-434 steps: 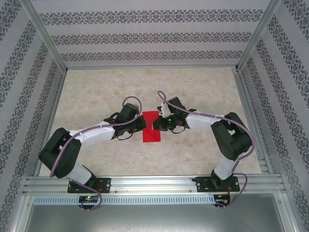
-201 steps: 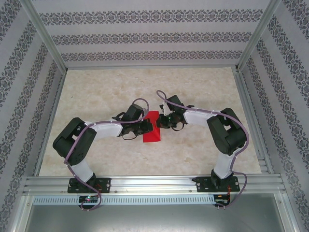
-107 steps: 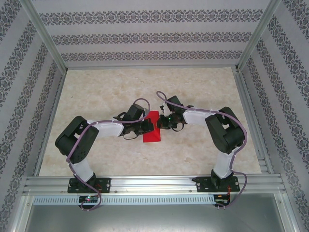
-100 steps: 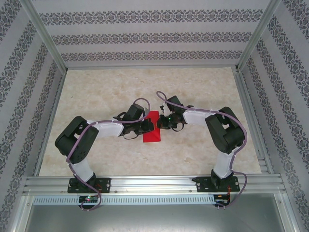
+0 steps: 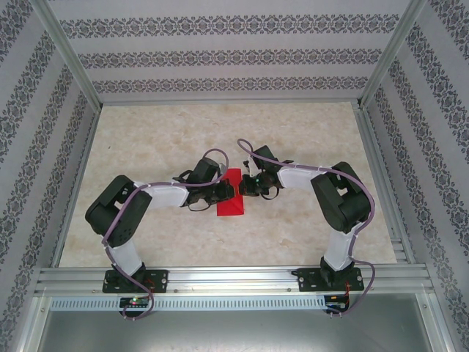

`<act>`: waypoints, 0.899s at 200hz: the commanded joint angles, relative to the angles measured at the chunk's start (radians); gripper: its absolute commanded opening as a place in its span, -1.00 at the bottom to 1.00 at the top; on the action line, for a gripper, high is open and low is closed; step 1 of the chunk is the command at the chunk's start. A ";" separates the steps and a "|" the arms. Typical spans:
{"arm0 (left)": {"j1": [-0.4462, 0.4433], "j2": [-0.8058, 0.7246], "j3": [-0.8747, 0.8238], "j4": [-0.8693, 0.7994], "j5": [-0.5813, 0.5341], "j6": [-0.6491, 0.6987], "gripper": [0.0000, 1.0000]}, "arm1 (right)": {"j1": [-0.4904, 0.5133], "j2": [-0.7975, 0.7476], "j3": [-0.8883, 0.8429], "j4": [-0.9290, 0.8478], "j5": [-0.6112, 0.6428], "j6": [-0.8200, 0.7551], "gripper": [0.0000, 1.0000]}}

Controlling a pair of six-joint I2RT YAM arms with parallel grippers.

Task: Fold a paper plane with a square sheet of paper (pick it up from the middle)
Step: Fold the triangle a second time at the center of the table.

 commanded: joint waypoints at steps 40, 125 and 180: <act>-0.014 0.030 0.023 -0.032 -0.005 0.006 -0.96 | -0.018 0.002 0.024 0.000 0.015 -0.002 -0.94; -0.016 0.034 0.021 -0.047 -0.013 0.006 -0.96 | -0.017 0.026 0.038 0.013 -0.017 0.000 -0.93; -0.017 0.027 0.023 -0.061 -0.026 0.009 -0.96 | -0.016 0.035 0.036 0.018 -0.034 -0.002 -0.93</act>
